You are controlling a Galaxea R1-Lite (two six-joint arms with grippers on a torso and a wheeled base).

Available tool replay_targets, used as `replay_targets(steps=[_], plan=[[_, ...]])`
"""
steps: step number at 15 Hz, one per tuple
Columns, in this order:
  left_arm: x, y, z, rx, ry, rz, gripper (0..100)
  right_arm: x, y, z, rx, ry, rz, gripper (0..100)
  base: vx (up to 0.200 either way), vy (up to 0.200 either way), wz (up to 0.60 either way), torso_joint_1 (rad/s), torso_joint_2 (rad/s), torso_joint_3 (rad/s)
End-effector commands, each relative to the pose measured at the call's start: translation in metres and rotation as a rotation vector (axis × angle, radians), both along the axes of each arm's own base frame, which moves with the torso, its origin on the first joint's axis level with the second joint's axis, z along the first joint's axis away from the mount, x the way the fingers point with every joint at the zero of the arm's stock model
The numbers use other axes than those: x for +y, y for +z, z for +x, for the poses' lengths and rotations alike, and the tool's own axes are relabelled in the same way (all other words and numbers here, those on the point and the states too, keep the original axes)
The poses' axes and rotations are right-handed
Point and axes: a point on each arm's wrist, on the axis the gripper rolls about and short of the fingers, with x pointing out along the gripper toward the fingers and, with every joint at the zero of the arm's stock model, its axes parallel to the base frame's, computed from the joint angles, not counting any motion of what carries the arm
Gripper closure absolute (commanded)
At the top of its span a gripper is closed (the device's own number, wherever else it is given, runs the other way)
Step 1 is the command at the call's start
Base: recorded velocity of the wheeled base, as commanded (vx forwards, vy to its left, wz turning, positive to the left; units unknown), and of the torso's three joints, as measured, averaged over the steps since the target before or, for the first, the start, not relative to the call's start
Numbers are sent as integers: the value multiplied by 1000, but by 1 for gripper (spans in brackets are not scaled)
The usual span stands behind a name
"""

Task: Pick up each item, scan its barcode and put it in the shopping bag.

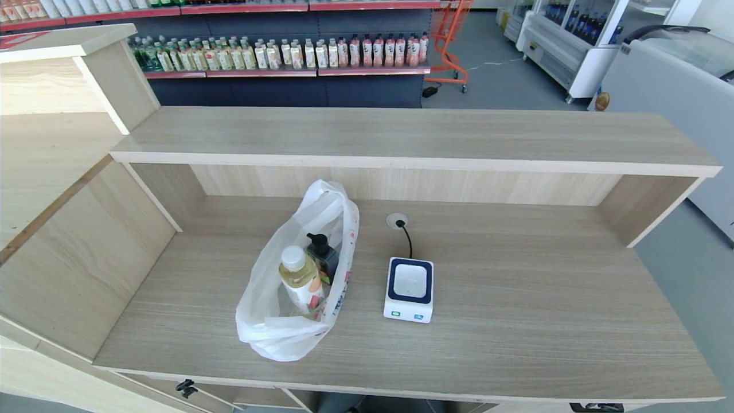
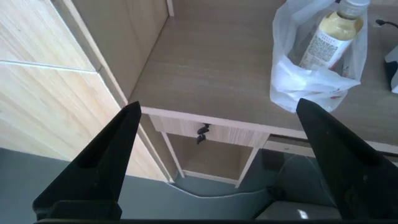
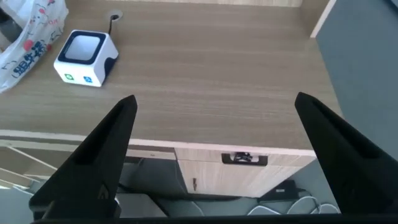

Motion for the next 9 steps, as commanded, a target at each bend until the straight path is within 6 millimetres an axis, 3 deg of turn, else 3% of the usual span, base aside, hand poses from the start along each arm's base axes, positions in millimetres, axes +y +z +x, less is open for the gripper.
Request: replay_targets(steps=[1,3,4,6,9], plan=[[0,0,0,0,1,0,0,0,0,0,4,1,8,0,0,0,0,0,0,0],[0,0,0,0,1,0,0,0,0,0,6,-3,8,0,0,0,0,0,0,0],[0,0,0,0,1,0,0,0,-1,0,10,-3,8,100,0,0,0,0,0,0],[0,0,0,0,1,0,0,0,-1,0,10,1,5,100,0,0,0,0,0,0],[0,0,0,5,0,5,0,0,-1,0,10,1,8,100,200,0,0,-2,4,1]])
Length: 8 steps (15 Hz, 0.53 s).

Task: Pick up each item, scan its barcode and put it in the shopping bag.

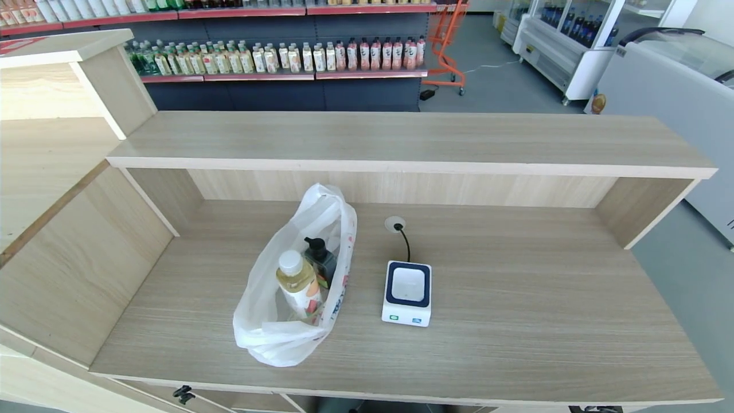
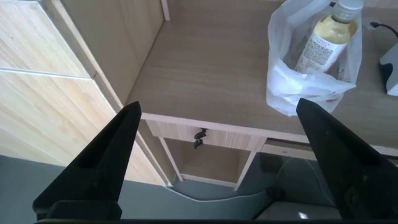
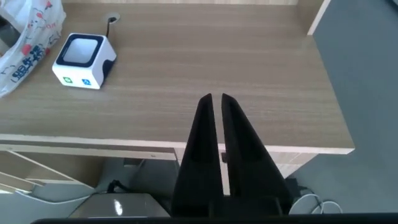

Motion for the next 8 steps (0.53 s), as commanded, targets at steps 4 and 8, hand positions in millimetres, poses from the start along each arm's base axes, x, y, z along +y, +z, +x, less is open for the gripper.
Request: replay_targets(steps=[4,8], plan=[[0,0,0,-2,1,-1,0,0,0,0,5,1,3,100,150,0,0,9,5,-1],[0,0,0,-2,1,-1,0,0,0,0,3,1,3,100,0,0,0,0,0,0]])
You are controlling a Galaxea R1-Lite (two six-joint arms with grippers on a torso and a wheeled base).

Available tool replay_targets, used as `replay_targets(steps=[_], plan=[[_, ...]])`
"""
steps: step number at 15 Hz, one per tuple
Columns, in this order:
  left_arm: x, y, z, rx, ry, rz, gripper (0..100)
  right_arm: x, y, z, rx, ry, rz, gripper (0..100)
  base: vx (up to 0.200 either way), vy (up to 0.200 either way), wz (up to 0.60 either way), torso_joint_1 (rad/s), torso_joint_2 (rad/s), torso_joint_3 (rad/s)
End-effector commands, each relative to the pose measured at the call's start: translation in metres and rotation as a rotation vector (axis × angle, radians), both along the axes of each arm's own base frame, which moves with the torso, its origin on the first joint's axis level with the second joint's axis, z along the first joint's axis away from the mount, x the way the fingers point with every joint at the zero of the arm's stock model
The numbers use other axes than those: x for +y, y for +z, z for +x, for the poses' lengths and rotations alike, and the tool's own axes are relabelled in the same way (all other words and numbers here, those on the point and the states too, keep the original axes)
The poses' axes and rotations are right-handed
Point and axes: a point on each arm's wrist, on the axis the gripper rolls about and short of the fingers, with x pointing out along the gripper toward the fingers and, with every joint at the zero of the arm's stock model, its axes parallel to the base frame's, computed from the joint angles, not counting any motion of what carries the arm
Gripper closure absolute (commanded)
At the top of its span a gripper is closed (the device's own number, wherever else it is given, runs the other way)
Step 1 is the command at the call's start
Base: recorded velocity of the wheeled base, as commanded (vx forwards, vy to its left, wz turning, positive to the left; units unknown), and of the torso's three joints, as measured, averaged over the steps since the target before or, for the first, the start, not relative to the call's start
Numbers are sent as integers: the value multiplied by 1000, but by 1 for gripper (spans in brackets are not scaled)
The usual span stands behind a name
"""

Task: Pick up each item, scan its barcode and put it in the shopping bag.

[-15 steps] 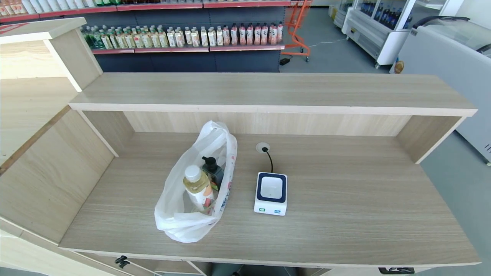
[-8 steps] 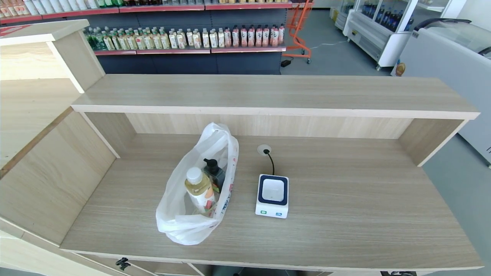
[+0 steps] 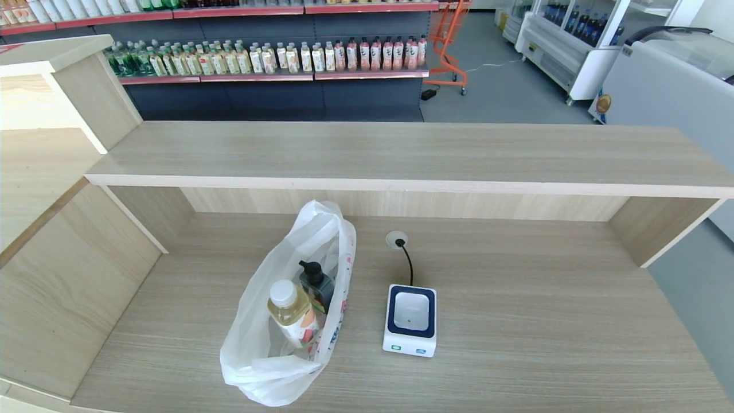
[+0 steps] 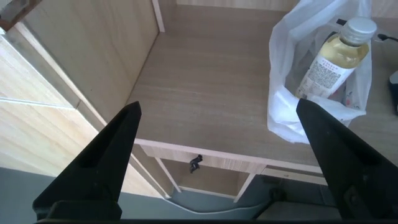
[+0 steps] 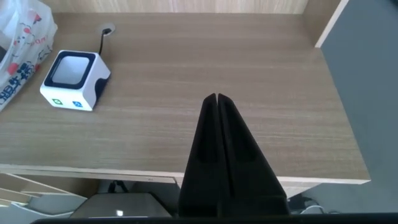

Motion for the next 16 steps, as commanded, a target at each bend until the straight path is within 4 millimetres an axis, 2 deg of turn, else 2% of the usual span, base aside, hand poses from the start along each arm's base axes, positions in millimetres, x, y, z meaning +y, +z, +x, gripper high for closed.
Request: replay_targets(steps=[1,16], plan=[[0,0,0,0,0,0,0,0,0,0,3,0,-1,100,0,0,0,0,0,0],[0,0,0,0,0,0,0,0,0,0,3,0,-2,100,0,0,0,0,0,0]])
